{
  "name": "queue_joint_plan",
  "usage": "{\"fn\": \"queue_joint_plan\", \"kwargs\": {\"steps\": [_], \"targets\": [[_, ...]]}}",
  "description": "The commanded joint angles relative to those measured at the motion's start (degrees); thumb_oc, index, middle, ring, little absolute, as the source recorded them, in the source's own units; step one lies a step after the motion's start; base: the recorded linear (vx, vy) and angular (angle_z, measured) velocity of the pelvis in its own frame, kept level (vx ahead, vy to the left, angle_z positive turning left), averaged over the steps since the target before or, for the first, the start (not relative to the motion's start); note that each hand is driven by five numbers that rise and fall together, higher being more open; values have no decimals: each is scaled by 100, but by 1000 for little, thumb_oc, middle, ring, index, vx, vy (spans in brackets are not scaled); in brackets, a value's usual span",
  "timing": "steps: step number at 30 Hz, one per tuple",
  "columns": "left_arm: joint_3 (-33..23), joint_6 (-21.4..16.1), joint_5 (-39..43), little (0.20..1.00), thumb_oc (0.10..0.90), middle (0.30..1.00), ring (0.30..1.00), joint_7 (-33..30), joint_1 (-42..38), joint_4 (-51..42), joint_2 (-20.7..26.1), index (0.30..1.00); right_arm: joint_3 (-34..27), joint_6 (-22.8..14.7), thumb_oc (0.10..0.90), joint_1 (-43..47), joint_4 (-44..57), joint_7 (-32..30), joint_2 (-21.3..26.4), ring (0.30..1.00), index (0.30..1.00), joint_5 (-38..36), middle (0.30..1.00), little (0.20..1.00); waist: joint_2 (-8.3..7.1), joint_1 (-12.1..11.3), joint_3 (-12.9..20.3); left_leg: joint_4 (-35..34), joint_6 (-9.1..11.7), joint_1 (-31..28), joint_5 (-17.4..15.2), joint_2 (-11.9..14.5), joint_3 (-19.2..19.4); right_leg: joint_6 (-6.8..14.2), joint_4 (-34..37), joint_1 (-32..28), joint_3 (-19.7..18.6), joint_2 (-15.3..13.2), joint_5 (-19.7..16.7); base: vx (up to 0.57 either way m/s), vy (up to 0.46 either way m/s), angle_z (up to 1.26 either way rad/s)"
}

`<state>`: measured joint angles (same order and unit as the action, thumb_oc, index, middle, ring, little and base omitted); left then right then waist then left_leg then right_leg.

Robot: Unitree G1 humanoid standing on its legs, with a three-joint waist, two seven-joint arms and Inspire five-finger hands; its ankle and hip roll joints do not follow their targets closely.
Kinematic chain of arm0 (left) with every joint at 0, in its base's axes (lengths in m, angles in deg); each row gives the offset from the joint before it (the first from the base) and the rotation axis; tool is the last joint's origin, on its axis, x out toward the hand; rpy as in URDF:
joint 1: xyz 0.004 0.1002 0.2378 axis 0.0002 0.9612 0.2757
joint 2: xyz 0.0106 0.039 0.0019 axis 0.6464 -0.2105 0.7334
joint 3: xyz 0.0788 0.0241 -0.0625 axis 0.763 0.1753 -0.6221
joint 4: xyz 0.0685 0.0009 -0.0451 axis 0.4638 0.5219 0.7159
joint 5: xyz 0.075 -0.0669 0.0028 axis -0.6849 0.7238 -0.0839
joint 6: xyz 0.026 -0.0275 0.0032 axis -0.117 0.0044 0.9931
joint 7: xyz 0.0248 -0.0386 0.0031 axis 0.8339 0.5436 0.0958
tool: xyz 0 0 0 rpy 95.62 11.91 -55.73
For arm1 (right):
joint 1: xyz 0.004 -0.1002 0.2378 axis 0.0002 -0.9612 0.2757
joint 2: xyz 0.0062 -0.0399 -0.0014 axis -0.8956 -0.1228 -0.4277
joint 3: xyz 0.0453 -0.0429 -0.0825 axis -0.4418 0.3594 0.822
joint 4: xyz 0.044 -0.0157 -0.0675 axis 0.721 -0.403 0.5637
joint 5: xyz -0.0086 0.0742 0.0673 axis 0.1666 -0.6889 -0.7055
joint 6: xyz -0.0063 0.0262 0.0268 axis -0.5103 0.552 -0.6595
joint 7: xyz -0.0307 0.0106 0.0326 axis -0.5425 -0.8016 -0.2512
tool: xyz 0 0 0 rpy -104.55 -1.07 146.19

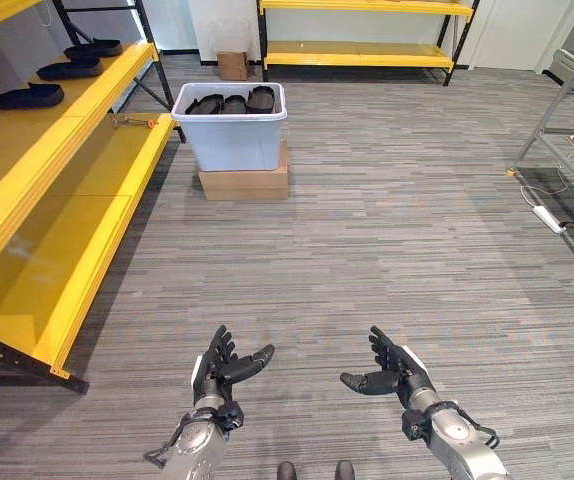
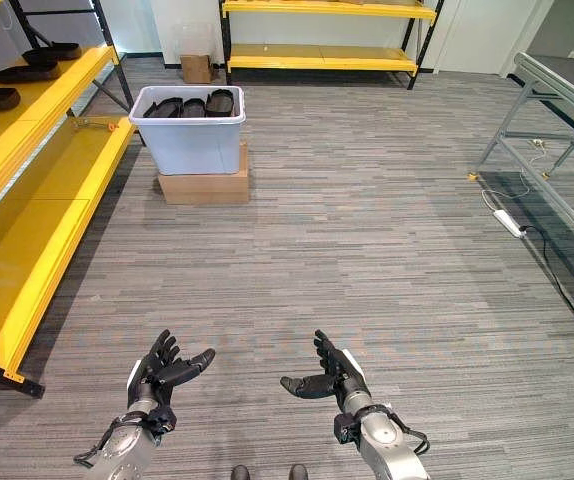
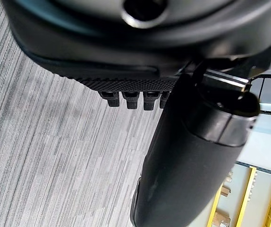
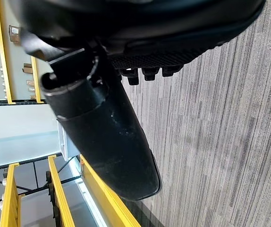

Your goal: Move parts from the plastic box to the shelf.

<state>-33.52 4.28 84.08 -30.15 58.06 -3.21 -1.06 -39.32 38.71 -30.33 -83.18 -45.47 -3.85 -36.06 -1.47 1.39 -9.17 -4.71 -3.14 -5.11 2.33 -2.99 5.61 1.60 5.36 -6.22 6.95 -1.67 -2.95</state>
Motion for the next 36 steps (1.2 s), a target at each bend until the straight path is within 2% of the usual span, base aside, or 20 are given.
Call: {"fn": "queue_joint_plan", "kwargs": {"steps": [1, 12, 17, 23, 27, 36], "targets": [[87, -595, -63, 1000, 900, 1000, 1000, 203, -431, -303, 126, 1000, 55, -594, 900, 566, 569, 0, 139, 1000, 1000, 76, 1000, 1000, -146, -33, 227, -29, 239, -265, -460, 324, 78, 309, -36, -49, 3, -209, 19, 0, 0, 0], [134, -429, 33, 1000, 900, 1000, 1000, 273, -446, -319, 106, 1000, 42, -584, 900, 581, 580, -16, 105, 1000, 1000, 42, 1000, 1000, -132, -23, 231, -29, 233, -260, -464, 317, 83, 318, -36, -35, -15, -217, 13, 0, 0, 0], [133, -367, 555, 1000, 900, 1000, 1000, 630, -430, -390, 27, 1000, 15, -536, 900, 592, 588, 25, 109, 1000, 1000, -2, 1000, 1000, -126, -15, 231, -29, 226, -262, -465, 317, 93, 321, -36, -31, -11, -226, 8, 0, 0, 0], [129, -308, 552, 1000, 900, 1000, 1000, 620, -442, -427, 29, 1000, 9, -519, 900, 591, 583, 26, 98, 1000, 1000, -9, 1000, 1000, -128, -16, 225, -29, 219, -269, -468, 312, 95, 320, -36, -41, -11, -228, 10, 0, 0, 0], [110, -310, 794, 1000, 900, 1000, 1000, 1107, -444, -493, 24, 1000, -49, -492, 900, 568, 623, 60, 109, 1000, 1000, 38, 1000, 1000, -123, -2, 230, -29, 208, -284, -480, 300, 100, 327, -36, -51, -8, -242, 5, 8, 45, 0], [43, -295, 766, 1000, 900, 1000, 1000, 1146, -466, -549, 84, 1000, -98, -513, 900, 568, 662, 64, 144, 1000, 1000, 74, 1000, 1000, -125, 3, 237, -29, 166, -296, -504, 258, 97, 353, -36, -62, -32, -276, -15, 9, 35, 0]]}}
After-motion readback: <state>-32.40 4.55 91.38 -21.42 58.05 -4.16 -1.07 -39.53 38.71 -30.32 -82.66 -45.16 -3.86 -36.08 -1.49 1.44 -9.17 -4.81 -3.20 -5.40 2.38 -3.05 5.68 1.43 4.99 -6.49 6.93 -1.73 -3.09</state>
